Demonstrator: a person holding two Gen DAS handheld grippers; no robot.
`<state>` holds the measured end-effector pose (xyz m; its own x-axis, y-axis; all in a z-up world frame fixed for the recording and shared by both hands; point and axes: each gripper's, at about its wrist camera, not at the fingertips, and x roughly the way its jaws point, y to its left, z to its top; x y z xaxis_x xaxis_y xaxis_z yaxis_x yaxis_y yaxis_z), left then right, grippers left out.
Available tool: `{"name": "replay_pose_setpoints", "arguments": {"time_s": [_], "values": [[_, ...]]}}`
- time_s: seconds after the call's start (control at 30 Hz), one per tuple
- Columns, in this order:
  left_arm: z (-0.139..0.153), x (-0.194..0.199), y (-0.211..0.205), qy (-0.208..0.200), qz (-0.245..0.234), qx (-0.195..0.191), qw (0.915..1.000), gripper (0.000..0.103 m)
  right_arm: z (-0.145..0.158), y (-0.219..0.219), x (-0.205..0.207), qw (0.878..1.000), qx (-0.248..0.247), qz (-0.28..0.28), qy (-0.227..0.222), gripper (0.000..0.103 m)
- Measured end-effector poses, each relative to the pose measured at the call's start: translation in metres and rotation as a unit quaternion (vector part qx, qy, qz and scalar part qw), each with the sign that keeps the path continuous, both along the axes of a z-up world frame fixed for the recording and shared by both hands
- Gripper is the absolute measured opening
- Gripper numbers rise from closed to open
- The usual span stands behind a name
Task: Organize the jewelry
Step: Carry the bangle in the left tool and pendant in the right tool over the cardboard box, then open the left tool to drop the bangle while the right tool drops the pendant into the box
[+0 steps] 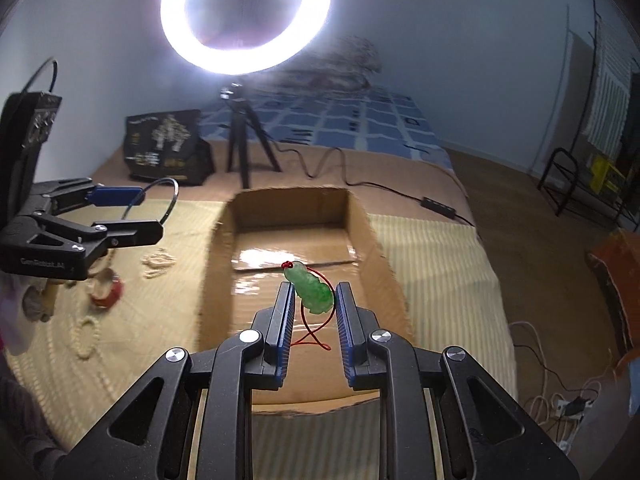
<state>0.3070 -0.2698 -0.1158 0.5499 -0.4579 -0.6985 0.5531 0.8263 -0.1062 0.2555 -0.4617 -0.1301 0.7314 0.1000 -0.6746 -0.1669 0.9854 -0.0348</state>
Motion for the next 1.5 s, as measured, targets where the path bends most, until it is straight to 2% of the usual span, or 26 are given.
{"name": "replay_pose_setpoints", "arguments": {"time_s": [0.33,0.8,0.87,0.93,0.97,1.5], "values": [[-0.024,0.024,-0.038,0.025,-0.004,0.013,0.9996,0.074,-0.024,-0.024,0.014,0.999,0.01,-0.021,0.025,0.019],[-0.039,0.031,-0.054,0.048,-0.006,0.024,0.9986,0.075,-0.034,-0.026,0.017,0.999,0.017,-0.023,0.036,0.019],[-0.039,0.032,-0.054,0.052,-0.004,0.023,0.9984,0.081,-0.035,-0.027,0.017,0.999,0.017,-0.027,0.037,0.028],[-0.038,0.033,-0.054,0.052,-0.003,0.022,0.9984,0.082,-0.035,-0.027,0.016,0.999,0.016,-0.034,0.035,0.06],[-0.038,0.032,-0.054,0.051,-0.003,0.023,0.9984,0.082,-0.033,-0.026,0.014,0.999,0.013,-0.037,0.029,0.064],[-0.009,0.011,-0.037,0.02,0.001,0.025,0.9995,0.082,-0.016,-0.011,-0.001,0.999,-0.004,-0.034,0.017,0.065]]}}
